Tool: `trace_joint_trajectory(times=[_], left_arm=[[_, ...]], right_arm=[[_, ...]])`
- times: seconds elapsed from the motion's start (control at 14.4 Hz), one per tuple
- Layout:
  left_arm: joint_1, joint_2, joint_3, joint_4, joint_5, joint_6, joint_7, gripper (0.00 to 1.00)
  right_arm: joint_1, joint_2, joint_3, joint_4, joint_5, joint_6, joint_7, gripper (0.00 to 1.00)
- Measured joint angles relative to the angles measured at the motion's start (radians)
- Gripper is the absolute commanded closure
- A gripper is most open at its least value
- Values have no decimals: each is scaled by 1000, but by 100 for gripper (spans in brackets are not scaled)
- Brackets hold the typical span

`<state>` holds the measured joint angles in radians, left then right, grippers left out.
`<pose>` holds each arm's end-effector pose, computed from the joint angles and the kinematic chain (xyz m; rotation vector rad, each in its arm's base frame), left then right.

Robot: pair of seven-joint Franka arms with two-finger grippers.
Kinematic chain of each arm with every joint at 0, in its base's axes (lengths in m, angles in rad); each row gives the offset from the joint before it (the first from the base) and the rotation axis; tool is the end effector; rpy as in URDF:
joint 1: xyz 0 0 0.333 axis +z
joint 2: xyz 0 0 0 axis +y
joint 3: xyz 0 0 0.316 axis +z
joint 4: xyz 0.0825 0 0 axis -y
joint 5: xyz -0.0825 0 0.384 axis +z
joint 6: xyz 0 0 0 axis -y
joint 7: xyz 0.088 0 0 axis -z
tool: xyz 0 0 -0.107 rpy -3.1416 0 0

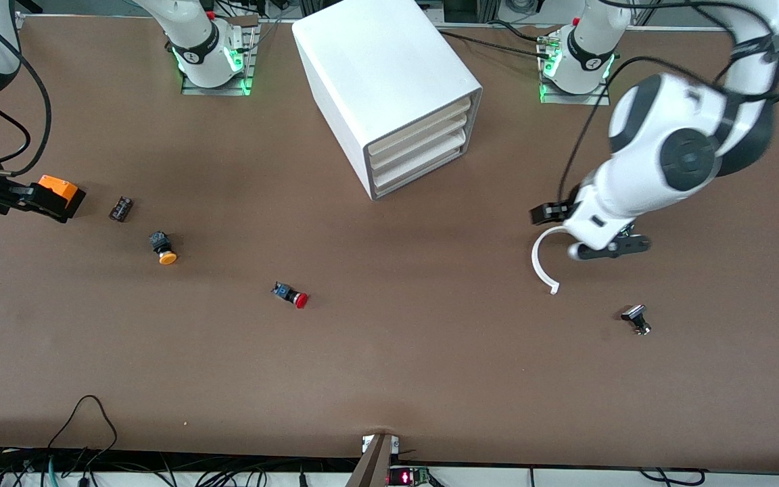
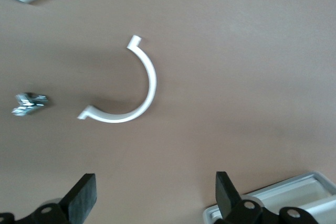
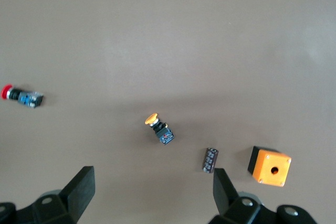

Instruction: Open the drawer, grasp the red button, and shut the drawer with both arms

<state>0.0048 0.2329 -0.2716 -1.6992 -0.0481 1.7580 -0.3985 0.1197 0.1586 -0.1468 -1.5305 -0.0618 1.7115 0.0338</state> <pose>0.5891 -0.1537 0.4474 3.0704 0.2252 -0.2969 0.6122 -0.0159 0.5649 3.0561 -0.0777 0.0372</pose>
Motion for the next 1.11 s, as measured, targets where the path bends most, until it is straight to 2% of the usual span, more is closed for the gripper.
trace_joint_trajectory(times=[0.21,0.49,0.76,1.11], left_arm=[[15,-41,75,77,1,-109,175,0],[71,-111,101,101,8,-140,346,0],[104,-162,107,101,11,-175,366,0],[124,-161,114,98,13,-127,324,0]], right_arm=[[1,0,-4,0,16,0,-117,0],[0,0,-27,1,52,-4,-123,0],[0,-1,-30,1,55,-22,-107,0],[0,-1,-30,1,55,-35,-102,0]])
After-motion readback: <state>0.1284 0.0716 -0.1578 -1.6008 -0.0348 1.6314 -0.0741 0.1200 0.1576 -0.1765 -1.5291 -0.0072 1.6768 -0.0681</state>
